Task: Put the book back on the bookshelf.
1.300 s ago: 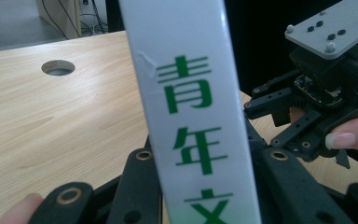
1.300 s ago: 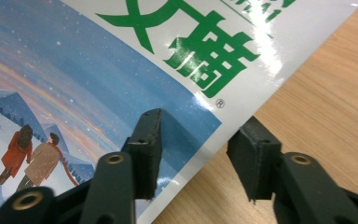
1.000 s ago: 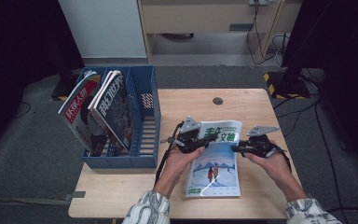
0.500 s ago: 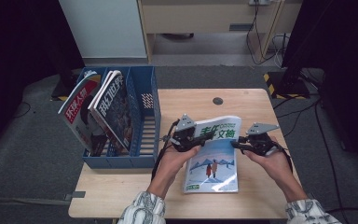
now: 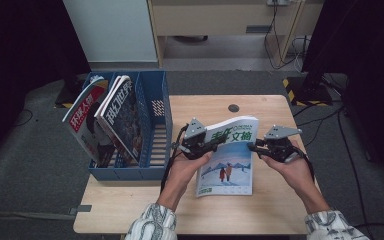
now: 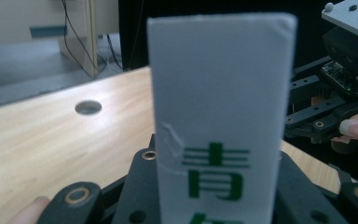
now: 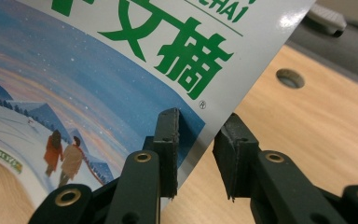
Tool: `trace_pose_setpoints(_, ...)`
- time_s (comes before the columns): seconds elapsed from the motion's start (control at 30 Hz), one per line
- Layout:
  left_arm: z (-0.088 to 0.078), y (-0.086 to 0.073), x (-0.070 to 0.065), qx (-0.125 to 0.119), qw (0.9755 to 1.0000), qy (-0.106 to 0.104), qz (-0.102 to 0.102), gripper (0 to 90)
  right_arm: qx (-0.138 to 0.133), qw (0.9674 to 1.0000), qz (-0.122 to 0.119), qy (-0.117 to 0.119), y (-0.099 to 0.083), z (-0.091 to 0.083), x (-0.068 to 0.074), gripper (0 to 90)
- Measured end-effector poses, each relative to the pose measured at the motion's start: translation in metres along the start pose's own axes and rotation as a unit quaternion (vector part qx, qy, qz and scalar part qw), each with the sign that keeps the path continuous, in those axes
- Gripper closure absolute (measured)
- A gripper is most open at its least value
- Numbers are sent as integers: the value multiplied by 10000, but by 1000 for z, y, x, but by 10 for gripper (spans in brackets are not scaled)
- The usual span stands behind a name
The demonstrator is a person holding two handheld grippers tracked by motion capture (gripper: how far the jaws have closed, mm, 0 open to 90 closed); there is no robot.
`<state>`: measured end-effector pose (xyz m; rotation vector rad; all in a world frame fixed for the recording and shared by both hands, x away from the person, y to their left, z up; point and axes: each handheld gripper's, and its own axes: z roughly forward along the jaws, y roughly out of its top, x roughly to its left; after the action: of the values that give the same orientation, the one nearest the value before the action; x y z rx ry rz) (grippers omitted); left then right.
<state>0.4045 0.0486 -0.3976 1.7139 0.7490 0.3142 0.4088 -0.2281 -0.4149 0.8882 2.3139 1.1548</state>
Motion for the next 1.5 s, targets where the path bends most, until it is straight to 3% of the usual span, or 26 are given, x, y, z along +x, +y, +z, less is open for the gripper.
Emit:
trace_pose_setpoints(0.3, -2, 10, -5, -310, 9991, 112, 248, 730, -236, 9995, -113, -194, 17, -11, -2, 723)
trace_pose_setpoints(0.43, -2, 10, -5, -327, 9987, 146, 368, 725, -337, 9991, -174, -210, 20, -15, -1, 736)
trace_pose_setpoints(0.77, -11, 2, -6, -477, 9986, -8, 228, 706, -409, 9987, -295, -74, 19, -20, 2, 738)
trace_pose_setpoints(1.17, -15, -2, -11, -632, 9973, -274, 251, 670, -468, 9977, -487, -3, 17, -27, 11, 742)
trace_pose_setpoints(1.5, -18, -6, -13, -791, 9965, -196, 165, 673, -634, 9973, -349, 109, 11, -29, 10, 736)
